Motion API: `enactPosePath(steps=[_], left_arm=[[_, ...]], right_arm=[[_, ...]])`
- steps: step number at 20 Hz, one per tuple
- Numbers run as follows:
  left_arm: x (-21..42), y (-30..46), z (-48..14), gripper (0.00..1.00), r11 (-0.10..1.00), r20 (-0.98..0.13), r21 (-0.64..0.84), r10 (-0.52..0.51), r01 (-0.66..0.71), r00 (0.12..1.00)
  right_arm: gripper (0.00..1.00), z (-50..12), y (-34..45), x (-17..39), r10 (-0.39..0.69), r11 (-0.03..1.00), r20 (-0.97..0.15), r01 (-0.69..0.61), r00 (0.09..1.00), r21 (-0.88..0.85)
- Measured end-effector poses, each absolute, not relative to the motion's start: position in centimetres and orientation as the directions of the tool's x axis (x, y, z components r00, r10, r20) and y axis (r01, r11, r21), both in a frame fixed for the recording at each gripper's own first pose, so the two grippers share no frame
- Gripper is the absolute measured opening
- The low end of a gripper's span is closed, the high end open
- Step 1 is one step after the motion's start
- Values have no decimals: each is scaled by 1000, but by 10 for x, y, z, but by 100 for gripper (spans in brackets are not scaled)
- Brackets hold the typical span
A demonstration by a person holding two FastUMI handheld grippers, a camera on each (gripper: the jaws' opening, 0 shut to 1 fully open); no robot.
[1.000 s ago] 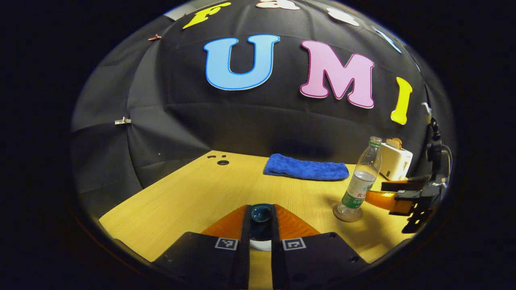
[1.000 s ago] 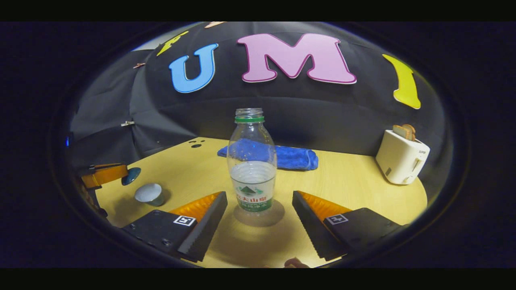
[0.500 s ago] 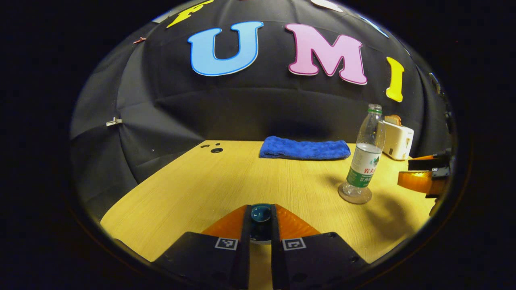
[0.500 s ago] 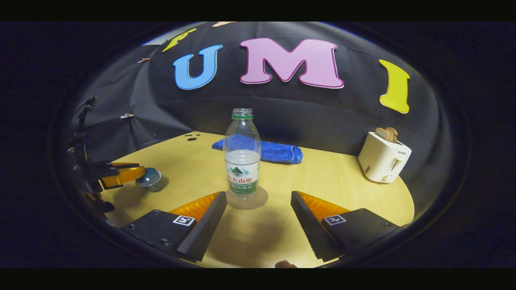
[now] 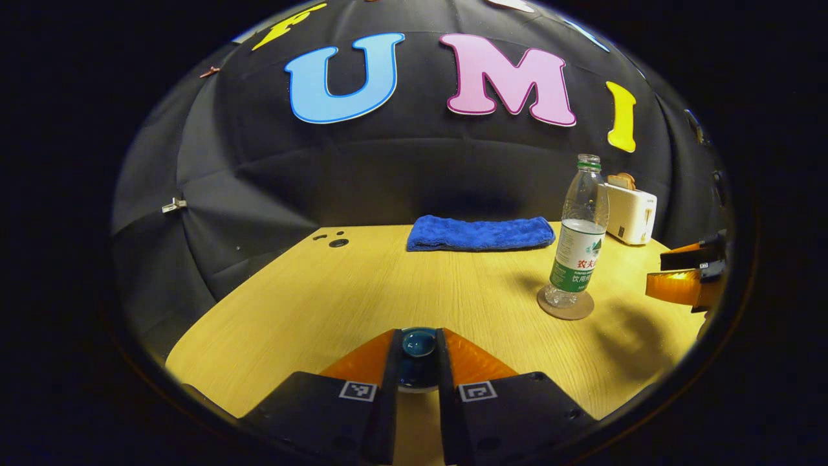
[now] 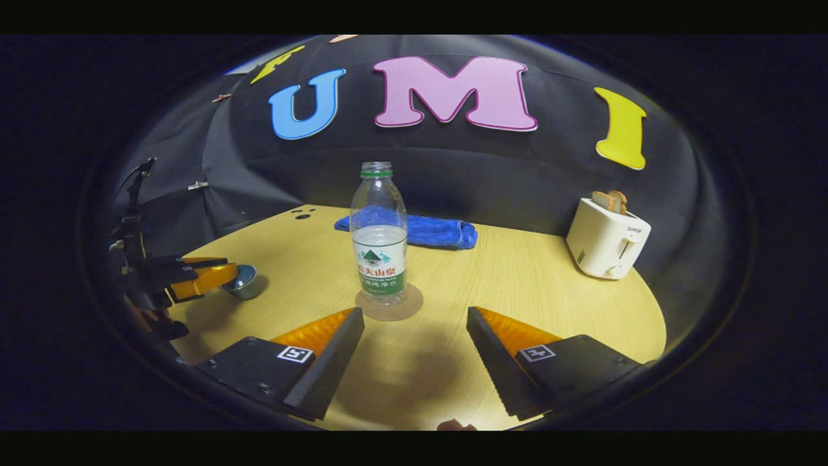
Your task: Open the teacup lid with one hand, grasp the water bottle and pour water into the teacup with the other hand; after pouring, place the water bottle on the coaster and then close the teacup lid.
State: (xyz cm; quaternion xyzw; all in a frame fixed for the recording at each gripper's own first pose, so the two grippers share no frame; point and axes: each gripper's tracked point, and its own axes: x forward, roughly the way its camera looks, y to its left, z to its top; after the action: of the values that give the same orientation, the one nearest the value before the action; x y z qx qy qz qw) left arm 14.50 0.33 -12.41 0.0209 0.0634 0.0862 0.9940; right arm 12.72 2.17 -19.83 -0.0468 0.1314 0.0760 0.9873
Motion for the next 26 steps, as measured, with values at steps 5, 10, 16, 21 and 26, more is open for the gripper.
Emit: enactPosePath(steps=[5, 10, 16, 21, 26], left_arm=[[138, 2, -109, 56, 986, -85, 32, 165, -162, 983], [119, 2, -65, 97, 981, -37, 71, 183, -180, 982], [68, -3, 10, 97, 967, 31, 109, 229, -231, 973], [17, -14, 81, 97, 962, 117, 48, 262, -269, 958], [-26, -25, 136, 97, 970, 195, 38, 229, -241, 954]], right_arm=[[96, -193, 26, 124, 145, 984, -265, -168, 953, -65], [97, -167, 26, 113, 149, 985, -244, -166, 958, -51], [97, -112, 11, 77, 130, 990, -197, -137, 972, -20], [98, -68, -1, 26, 102, 995, -138, -101, 985, 17], [99, -30, -25, -15, 18, 999, -56, -16, 998, 34]])
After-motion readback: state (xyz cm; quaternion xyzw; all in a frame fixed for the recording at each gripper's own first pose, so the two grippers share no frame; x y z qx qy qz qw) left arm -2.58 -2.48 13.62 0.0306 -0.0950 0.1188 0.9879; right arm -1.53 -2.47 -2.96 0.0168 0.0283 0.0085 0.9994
